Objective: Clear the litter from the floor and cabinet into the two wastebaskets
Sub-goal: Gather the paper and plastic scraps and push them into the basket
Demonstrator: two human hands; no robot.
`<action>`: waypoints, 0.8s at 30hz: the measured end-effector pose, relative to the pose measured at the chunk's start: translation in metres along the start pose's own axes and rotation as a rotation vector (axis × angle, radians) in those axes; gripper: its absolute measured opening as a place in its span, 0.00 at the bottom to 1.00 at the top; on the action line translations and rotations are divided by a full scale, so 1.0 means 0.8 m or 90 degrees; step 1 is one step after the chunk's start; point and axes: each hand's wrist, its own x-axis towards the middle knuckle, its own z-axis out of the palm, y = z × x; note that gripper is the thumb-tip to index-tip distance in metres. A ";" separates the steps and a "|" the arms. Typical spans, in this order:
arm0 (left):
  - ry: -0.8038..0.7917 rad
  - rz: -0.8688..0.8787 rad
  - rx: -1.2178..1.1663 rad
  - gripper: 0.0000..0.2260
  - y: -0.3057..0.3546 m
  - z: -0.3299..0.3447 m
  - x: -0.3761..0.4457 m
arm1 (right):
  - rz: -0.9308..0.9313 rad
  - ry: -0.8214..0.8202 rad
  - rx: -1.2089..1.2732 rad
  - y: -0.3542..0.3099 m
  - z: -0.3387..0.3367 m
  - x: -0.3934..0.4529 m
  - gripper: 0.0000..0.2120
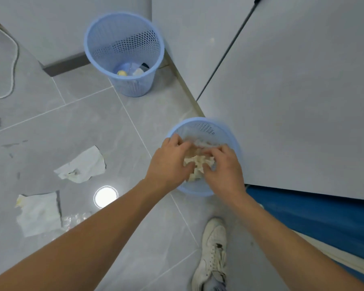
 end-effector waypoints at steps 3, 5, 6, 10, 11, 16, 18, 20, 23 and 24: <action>0.053 -0.022 0.001 0.15 -0.048 -0.008 -0.037 | -0.078 0.035 0.028 -0.036 0.027 -0.003 0.11; 0.080 -0.053 0.010 0.13 -0.095 -0.021 -0.072 | -0.132 0.031 0.042 -0.073 0.062 -0.006 0.10; 0.093 -0.077 0.015 0.12 -0.121 -0.028 -0.092 | -0.157 0.019 0.052 -0.092 0.085 -0.007 0.10; 0.130 -0.209 0.018 0.10 -0.239 -0.049 -0.186 | -0.219 -0.076 0.080 -0.169 0.202 -0.017 0.09; 0.137 -0.245 0.017 0.09 -0.269 -0.050 -0.212 | -0.228 -0.104 0.077 -0.185 0.235 -0.022 0.09; 0.120 -0.419 0.014 0.10 -0.401 -0.023 -0.330 | -0.239 -0.239 0.008 -0.249 0.388 -0.038 0.10; 0.111 -0.473 0.023 0.12 -0.438 -0.002 -0.361 | -0.248 -0.246 -0.042 -0.265 0.436 -0.034 0.13; 0.121 -0.485 0.052 0.15 -0.464 0.022 -0.381 | -0.268 -0.221 -0.092 -0.273 0.472 -0.024 0.18; 0.148 -0.478 0.114 0.22 -0.491 0.047 -0.385 | -0.275 -0.171 -0.165 -0.269 0.512 -0.003 0.25; 0.153 -0.478 0.129 0.23 -0.500 0.052 -0.381 | -0.263 -0.162 -0.197 -0.264 0.522 0.003 0.27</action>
